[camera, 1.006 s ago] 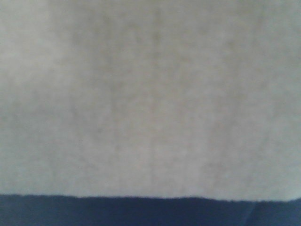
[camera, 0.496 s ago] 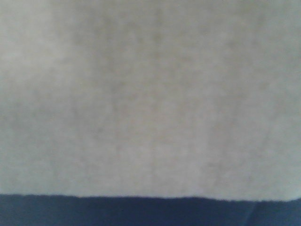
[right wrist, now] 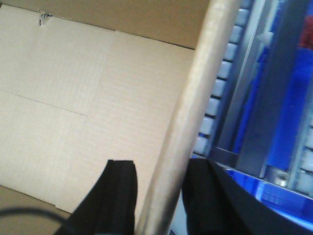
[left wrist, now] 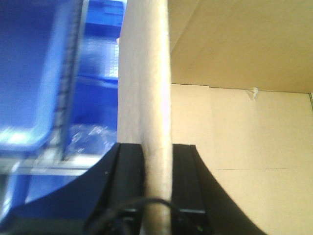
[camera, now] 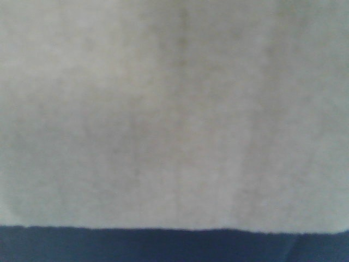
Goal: Grab box from left shelf to table start
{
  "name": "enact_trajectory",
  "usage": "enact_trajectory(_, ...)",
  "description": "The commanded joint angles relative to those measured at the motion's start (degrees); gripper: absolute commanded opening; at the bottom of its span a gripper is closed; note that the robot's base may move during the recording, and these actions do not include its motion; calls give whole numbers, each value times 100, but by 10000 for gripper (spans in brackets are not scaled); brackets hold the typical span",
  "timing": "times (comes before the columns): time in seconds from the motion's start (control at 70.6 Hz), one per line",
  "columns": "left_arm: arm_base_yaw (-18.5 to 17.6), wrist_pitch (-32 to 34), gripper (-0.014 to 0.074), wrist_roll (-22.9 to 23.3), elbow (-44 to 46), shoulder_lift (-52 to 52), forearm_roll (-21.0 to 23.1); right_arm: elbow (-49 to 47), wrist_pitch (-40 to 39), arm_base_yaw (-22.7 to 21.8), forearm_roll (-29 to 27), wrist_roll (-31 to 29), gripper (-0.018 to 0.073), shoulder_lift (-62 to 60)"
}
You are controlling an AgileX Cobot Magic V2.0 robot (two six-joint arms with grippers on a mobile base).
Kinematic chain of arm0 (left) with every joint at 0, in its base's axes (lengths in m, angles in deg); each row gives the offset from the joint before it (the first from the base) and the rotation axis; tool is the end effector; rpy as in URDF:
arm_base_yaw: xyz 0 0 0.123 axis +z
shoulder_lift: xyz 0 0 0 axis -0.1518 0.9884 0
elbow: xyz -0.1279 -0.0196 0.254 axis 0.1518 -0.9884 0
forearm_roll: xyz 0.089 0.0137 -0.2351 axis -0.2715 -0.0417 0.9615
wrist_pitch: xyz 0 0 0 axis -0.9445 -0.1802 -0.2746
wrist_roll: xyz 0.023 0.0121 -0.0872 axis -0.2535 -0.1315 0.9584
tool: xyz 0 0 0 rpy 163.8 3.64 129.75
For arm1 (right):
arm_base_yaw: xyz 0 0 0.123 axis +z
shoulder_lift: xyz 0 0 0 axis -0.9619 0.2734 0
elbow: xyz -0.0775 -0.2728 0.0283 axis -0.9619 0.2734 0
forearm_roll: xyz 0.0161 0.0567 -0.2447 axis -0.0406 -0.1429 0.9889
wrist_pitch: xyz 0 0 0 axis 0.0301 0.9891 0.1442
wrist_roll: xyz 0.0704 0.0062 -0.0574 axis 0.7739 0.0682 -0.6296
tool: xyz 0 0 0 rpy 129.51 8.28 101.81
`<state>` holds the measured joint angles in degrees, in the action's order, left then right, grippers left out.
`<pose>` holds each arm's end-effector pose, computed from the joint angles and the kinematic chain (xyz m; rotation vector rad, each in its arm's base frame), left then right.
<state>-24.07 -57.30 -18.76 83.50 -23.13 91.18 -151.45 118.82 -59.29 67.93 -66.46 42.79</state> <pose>0.0561 -0.0200 0.4138 0.1003 2.1079 -0.3336 0.0839 0.0347 0.4089 -0.2700 2.3207 0.3273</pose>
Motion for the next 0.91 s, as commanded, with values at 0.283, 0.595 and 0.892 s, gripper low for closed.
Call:
enact_trajectory(0.283, -110, 1077, -96, 141, 283, -12, 1474, -140, -697, 46, -663, -179, 59, 65)
enact_trajectory(0.595, -110, 1077, -96, 141, 283, -12, 1474, -140, -697, 46, -663, -179, 59, 59)
enact_trajectory(0.892, -110, 1077, -96, 141, 283, -12, 1474, -140, -697, 46, -663, -179, 59, 59)
